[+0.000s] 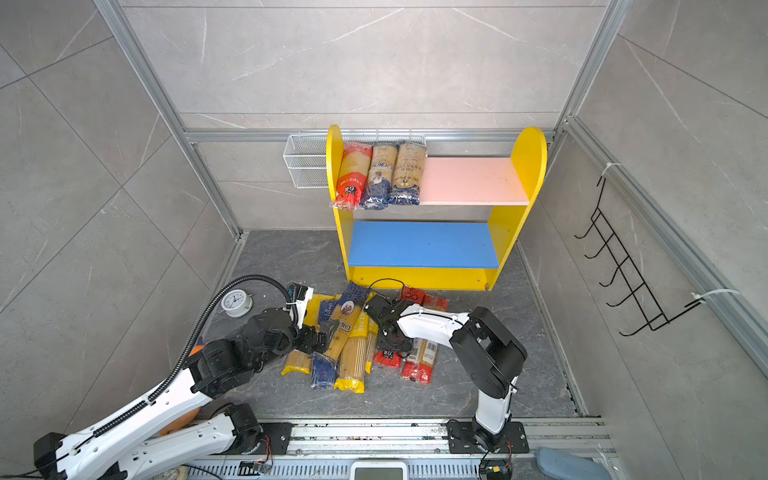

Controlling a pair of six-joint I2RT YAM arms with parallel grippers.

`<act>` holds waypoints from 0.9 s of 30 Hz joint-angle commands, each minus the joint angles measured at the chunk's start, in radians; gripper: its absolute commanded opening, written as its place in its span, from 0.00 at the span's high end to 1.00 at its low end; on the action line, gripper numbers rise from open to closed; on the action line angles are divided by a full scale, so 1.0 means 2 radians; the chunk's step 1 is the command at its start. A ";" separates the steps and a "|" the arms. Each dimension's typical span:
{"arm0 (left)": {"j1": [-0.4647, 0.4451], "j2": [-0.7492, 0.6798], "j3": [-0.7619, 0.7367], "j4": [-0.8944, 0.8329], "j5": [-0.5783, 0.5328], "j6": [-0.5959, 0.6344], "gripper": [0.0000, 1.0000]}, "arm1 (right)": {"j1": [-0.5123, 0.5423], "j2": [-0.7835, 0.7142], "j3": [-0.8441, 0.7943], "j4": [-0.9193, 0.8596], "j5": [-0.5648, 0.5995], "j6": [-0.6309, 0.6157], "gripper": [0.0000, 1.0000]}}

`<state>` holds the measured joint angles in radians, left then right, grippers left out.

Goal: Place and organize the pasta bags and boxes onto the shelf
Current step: 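Lower the right gripper to the pile and grasp the red-ended spaghetti packet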

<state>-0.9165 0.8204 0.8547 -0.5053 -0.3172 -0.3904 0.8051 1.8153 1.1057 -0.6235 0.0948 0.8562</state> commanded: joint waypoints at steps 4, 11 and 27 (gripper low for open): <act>-0.001 -0.038 0.002 -0.010 -0.018 0.011 0.00 | 0.007 0.025 -0.048 0.020 -0.033 0.015 0.86; -0.001 -0.041 0.000 -0.009 -0.016 0.010 0.00 | 0.029 -0.061 -0.059 -0.011 -0.017 0.011 1.00; -0.001 -0.039 0.003 -0.010 -0.008 -0.009 0.00 | 0.032 -0.279 -0.031 -0.110 0.016 -0.036 1.00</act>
<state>-0.9165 0.7464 0.8543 -0.5316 -0.3355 -0.3931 0.8692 1.3342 0.9894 -0.8268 0.0685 0.8249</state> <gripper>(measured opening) 0.997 0.257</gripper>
